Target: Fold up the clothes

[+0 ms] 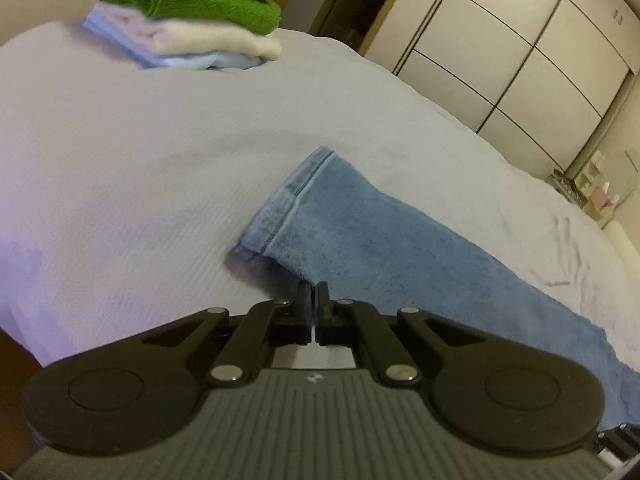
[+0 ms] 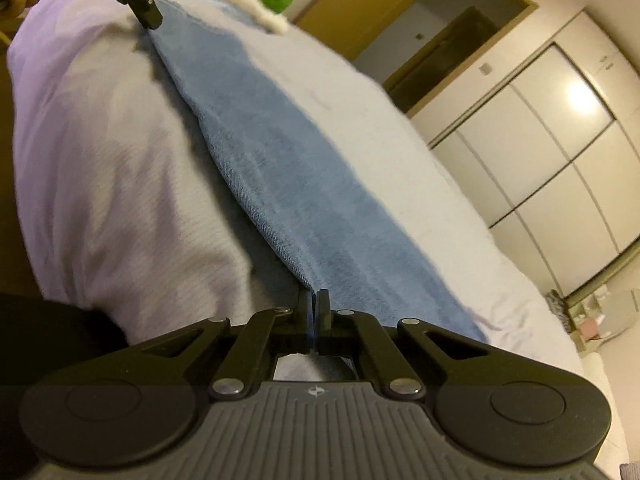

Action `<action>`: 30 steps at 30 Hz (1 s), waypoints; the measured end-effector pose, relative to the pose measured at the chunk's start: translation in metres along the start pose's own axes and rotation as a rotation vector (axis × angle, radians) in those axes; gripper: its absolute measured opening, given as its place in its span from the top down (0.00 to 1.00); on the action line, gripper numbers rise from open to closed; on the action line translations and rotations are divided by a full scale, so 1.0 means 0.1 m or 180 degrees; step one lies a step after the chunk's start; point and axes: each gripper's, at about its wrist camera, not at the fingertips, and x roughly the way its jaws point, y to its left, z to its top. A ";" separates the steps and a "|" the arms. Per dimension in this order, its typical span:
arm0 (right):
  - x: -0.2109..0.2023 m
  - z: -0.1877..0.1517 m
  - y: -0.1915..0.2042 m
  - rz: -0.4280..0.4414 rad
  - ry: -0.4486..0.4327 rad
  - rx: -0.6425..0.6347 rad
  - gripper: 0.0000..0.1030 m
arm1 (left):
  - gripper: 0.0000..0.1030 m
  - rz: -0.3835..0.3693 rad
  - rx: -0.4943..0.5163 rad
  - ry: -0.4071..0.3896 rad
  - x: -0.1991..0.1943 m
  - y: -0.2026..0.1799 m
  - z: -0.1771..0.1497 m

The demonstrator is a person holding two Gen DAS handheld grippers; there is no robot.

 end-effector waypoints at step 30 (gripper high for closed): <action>-0.10 -1.04 -1.23 0.0071 0.0617 0.3147 0.74 | 0.73 0.0347 0.0848 0.0393 0.18 -1.07 -0.33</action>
